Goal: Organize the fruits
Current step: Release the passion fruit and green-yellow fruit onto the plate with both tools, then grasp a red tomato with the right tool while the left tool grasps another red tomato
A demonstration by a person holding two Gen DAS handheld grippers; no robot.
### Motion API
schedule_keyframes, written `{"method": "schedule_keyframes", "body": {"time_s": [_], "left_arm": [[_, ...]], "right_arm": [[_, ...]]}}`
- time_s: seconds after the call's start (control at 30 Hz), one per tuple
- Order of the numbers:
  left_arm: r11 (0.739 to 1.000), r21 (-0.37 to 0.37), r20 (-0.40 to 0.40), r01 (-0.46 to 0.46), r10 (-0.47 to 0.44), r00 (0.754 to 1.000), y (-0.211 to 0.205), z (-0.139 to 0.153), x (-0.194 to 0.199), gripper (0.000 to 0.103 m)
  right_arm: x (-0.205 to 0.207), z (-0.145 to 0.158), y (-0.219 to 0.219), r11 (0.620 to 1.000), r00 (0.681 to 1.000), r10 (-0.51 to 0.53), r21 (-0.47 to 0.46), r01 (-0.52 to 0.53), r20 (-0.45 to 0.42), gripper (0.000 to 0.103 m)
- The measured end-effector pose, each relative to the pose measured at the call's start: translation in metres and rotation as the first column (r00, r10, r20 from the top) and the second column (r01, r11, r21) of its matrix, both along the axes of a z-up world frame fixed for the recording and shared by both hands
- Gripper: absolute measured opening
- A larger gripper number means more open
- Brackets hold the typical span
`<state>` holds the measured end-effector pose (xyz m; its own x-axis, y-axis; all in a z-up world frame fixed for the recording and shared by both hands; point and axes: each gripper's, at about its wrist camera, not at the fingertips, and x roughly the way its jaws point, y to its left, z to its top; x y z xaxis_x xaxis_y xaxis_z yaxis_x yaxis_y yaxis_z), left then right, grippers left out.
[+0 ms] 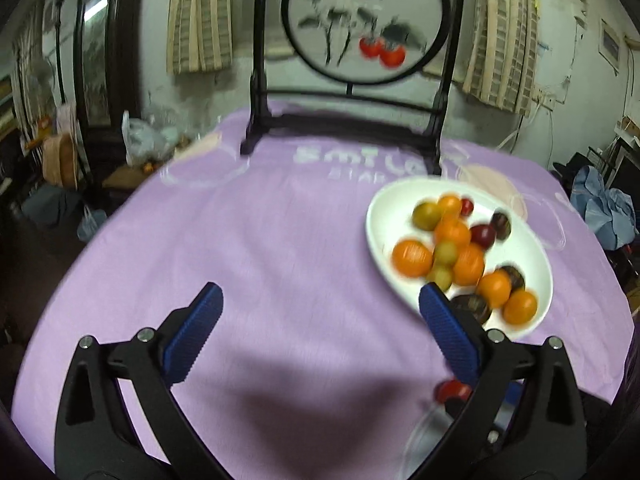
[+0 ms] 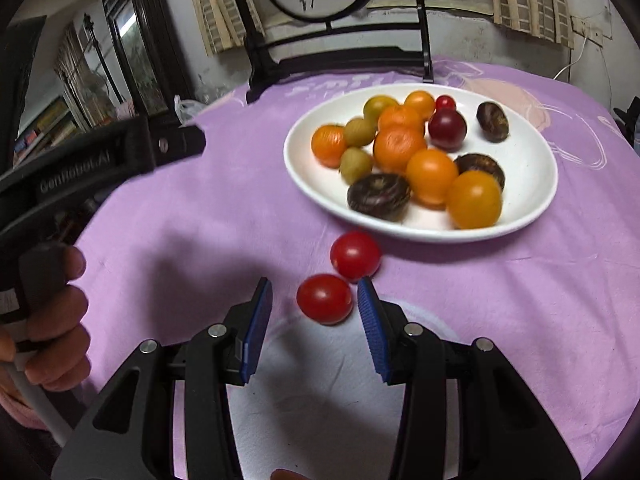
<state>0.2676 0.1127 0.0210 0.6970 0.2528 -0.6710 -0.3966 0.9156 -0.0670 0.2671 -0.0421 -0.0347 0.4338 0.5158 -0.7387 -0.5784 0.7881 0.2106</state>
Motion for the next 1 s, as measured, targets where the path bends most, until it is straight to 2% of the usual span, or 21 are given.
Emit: {"method": "schedule_keyframes", "body": {"time_s": [0.17,0.4,0.8,1.0], "left_arm": [[0.999,-0.04,-0.011,-0.037,0.036,0.999,0.01,-0.006,-0.003,0.1],[1.0,-0.012,-0.008,-0.019,0.019,1.0,0.002,-0.004,-0.006,0.1],[1.0,-0.014,-0.033,-0.02,0.02,0.999,0.001,-0.01,-0.001,0.1],[1.0,-0.018,-0.038,-0.01,0.009,0.999,0.001,-0.012,0.0,0.1]], "right_arm": [[0.002,-0.009,0.009,0.999,1.0,-0.024,-0.047,0.024,0.003,0.045],[0.007,-0.013,0.011,0.998,0.999,-0.053,-0.045,0.053,-0.006,0.045],[0.007,-0.013,0.013,0.997,0.999,-0.05,-0.066,0.05,0.003,0.045],[0.004,-0.014,0.014,0.995,0.999,-0.037,-0.094,0.038,0.018,0.033]]}}
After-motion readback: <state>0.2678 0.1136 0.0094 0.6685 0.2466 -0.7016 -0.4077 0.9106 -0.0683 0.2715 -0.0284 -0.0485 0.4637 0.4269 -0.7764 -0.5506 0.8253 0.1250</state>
